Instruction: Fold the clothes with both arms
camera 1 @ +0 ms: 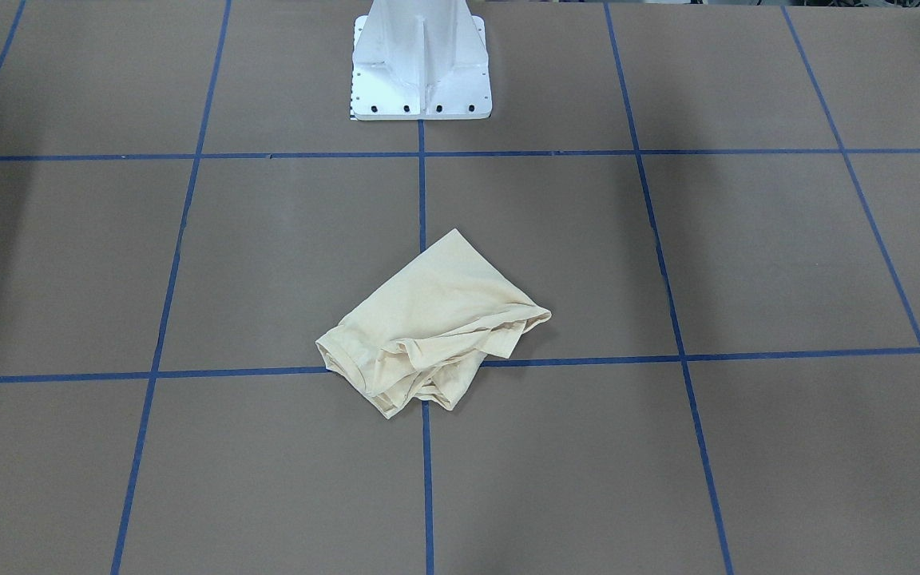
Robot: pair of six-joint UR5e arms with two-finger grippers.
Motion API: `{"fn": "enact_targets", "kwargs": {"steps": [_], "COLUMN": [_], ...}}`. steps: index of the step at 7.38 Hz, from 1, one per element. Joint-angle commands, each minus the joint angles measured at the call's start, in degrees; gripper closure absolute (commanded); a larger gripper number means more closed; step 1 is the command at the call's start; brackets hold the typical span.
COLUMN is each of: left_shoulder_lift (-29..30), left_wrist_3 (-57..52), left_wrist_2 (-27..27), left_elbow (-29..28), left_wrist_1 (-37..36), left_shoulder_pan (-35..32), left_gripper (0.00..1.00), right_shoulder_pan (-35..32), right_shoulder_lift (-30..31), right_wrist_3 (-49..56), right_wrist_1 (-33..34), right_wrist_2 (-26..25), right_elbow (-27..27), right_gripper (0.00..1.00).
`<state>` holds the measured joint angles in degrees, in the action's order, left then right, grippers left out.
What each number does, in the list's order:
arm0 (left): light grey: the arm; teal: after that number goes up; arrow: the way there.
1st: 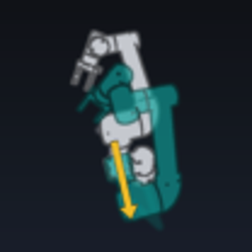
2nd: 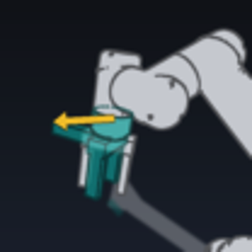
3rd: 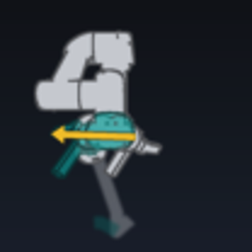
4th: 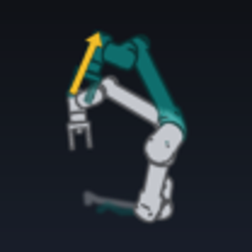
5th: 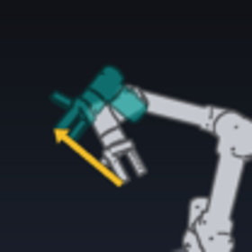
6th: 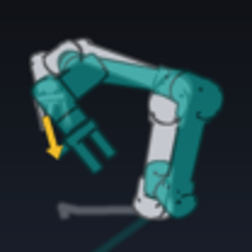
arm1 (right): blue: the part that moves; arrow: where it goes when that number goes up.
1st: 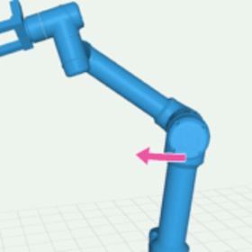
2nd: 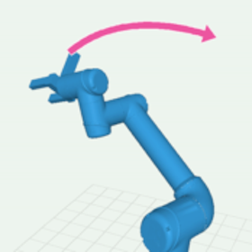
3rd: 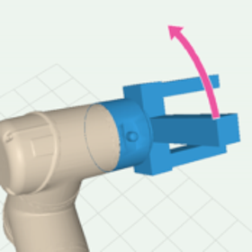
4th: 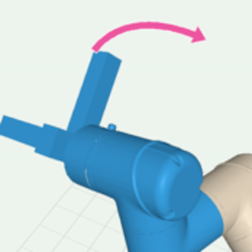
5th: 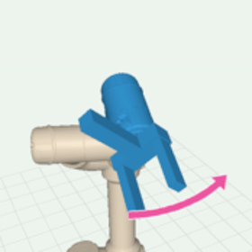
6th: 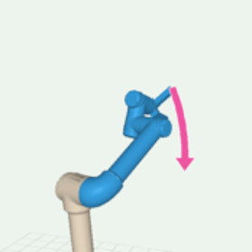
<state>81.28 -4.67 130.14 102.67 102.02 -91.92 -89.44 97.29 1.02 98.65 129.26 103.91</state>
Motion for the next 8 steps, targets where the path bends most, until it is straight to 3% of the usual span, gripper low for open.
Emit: {"fn": "enact_targets", "kwargs": {"steps": [1, 8], "left_shoulder_lift": [-2.87, -3.14], "left_wrist_3": [-2.27, -1.74], "left_wrist_2": [2.64, 3.63], "left_elbow": [0.25, -1.68], "left_wrist_1": [-2.62, -2.26], "left_shoulder_pan": [-0.01, 0.08], "left_gripper": [0.00, 0.00], "right_shoulder_pan": [2.16, 2.43], "right_shoulder_lift": [-1.04, -1.14], "right_wrist_3": [-2.58, -2.25], "right_wrist_1": [-0.03, -0.03], "right_wrist_2": [-0.06, 0.12], "right_elbow": [0.07, 0.24], "right_gripper": [0.00, 0.00]}}
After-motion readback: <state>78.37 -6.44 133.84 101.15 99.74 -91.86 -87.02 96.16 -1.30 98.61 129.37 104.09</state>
